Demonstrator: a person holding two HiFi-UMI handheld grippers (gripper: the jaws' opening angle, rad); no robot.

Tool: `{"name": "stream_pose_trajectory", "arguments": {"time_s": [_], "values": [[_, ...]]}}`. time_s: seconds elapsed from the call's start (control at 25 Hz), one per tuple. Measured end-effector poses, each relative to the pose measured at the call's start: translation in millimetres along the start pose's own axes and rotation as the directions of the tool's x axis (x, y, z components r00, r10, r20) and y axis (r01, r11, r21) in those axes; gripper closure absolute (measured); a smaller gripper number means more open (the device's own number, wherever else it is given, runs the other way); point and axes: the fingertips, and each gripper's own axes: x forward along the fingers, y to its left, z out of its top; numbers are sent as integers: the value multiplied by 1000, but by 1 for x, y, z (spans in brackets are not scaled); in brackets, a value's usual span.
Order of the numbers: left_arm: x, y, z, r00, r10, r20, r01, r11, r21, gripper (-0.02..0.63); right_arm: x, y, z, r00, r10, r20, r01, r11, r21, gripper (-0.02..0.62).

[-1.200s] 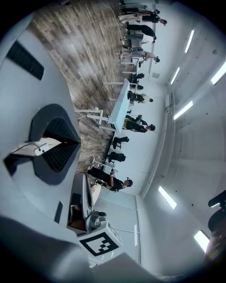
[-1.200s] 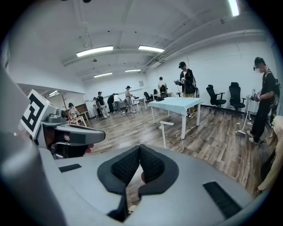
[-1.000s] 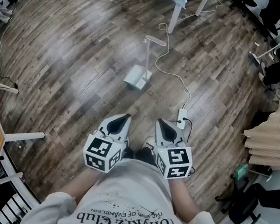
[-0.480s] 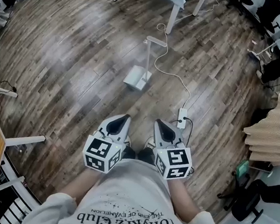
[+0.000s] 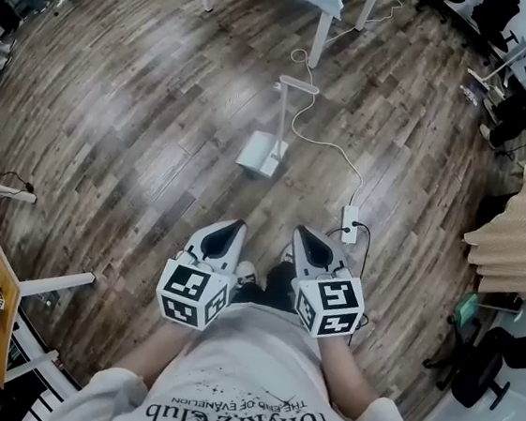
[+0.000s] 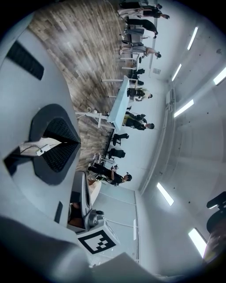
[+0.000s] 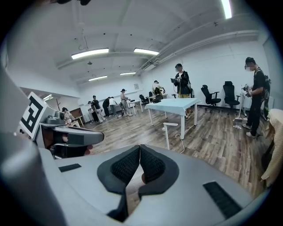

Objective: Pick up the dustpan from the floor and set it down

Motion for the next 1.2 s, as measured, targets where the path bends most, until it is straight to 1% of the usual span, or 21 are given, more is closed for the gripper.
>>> {"name": "stream_pose_trajectory", "arguments": {"time_s": [0.08, 0.2, 0.4, 0.6, 0.92, 1.08, 1.2], "values": [[6, 4, 5, 1000, -4, 5, 4, 1000, 12, 583, 5, -4, 3, 1000, -3, 1, 3, 1000, -7, 569], [21, 11, 12, 1000, -7, 6, 7, 1000, 5, 583, 16, -13, 5, 1000, -4, -4, 4, 1000, -9, 569], [54, 24, 24, 1000, 8, -8, -8, 1000, 1, 583, 46, -37, 15, 1000, 22, -20, -22, 1000, -2, 569], [102, 43, 53, 999, 39, -8, -39, 999, -13, 583, 90, -74, 43, 998, 58, -31, -58, 998, -11, 569], [188, 65, 118, 996, 84, 12, -83, 995, -50, 583, 156, -134, 105, 989, 143, -42, -145, 988, -53, 569], [217, 70, 137, 994, 109, 19, -108, 992, -61, 583, 174, -158, 120, 983, 172, -60, -176, 982, -71, 569], [233, 76, 146, 992, 126, 23, -124, 990, -68, 583, 185, -177, 124, 983, 169, -75, -174, 982, -71, 569]]}}
